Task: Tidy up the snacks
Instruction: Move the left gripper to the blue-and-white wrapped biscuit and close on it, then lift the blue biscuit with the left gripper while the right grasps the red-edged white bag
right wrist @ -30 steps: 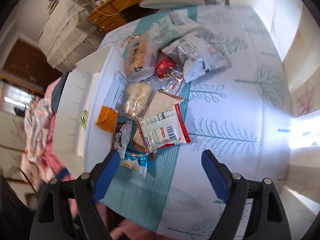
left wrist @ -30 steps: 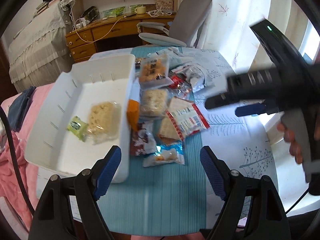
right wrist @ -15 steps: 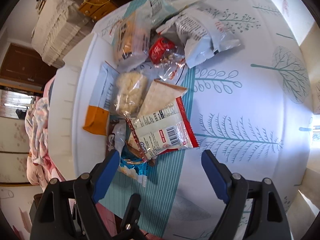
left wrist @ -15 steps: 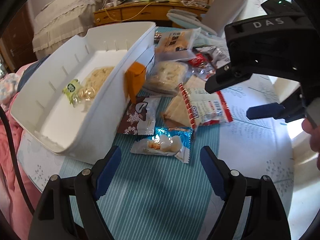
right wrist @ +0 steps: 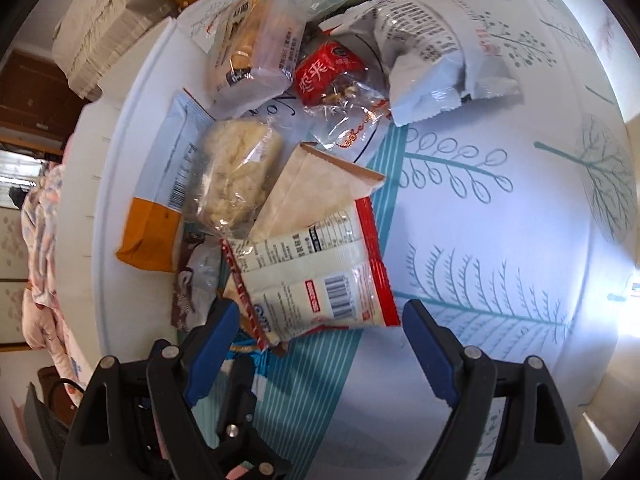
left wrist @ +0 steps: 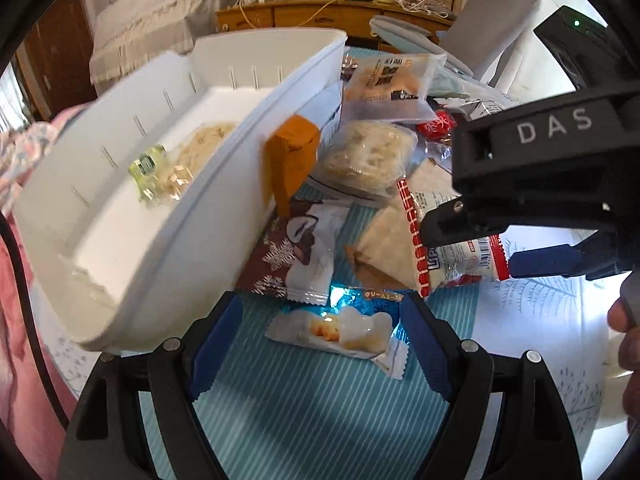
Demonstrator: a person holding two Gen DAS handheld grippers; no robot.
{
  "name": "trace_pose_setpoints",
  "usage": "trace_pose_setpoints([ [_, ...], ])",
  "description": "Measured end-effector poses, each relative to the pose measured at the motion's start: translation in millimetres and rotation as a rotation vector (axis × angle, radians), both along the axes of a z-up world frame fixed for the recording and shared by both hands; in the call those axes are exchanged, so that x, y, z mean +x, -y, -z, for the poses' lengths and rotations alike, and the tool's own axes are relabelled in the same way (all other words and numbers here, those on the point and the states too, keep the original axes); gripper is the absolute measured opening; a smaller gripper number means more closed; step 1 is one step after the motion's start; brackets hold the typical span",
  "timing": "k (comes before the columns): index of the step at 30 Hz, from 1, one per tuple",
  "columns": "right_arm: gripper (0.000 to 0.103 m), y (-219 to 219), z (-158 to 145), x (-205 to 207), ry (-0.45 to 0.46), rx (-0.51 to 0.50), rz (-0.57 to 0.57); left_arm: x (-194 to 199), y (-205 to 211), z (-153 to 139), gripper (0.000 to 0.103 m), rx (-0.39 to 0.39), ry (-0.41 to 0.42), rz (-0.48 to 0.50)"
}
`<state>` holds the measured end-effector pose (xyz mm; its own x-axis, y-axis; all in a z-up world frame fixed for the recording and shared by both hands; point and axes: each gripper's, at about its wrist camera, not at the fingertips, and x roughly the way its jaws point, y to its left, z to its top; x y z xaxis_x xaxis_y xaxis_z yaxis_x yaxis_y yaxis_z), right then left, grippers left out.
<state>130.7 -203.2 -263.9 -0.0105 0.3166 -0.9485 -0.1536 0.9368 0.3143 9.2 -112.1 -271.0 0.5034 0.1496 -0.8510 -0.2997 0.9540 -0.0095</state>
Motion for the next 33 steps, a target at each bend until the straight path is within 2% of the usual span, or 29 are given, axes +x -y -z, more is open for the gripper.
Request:
trace_pose_setpoints([
  [9,0.084,-36,7,12,0.031,-0.064,-0.073,17,2,12,0.08,-0.026,-0.034,-0.045],
  [13,0.077,-54,8,16,0.03,-0.067,-0.113,21,1,13,0.08,-0.036,-0.026,-0.068],
  [20,0.071,-77,12,17,0.03,-0.066,-0.126,27,-6,16,0.067,-0.049,-0.023,-0.068],
  [27,0.064,-59,10,19,0.013,-0.023,-0.092,19,-8,18,0.057,-0.033,0.004,-0.013],
  [29,0.062,-55,9,20,0.002,0.002,-0.072,17,-5,19,0.051,-0.034,0.001,0.013],
  [33,0.05,-49,8,22,0.001,0.011,-0.065,13,-2,17,0.046,-0.042,-0.01,0.053],
])
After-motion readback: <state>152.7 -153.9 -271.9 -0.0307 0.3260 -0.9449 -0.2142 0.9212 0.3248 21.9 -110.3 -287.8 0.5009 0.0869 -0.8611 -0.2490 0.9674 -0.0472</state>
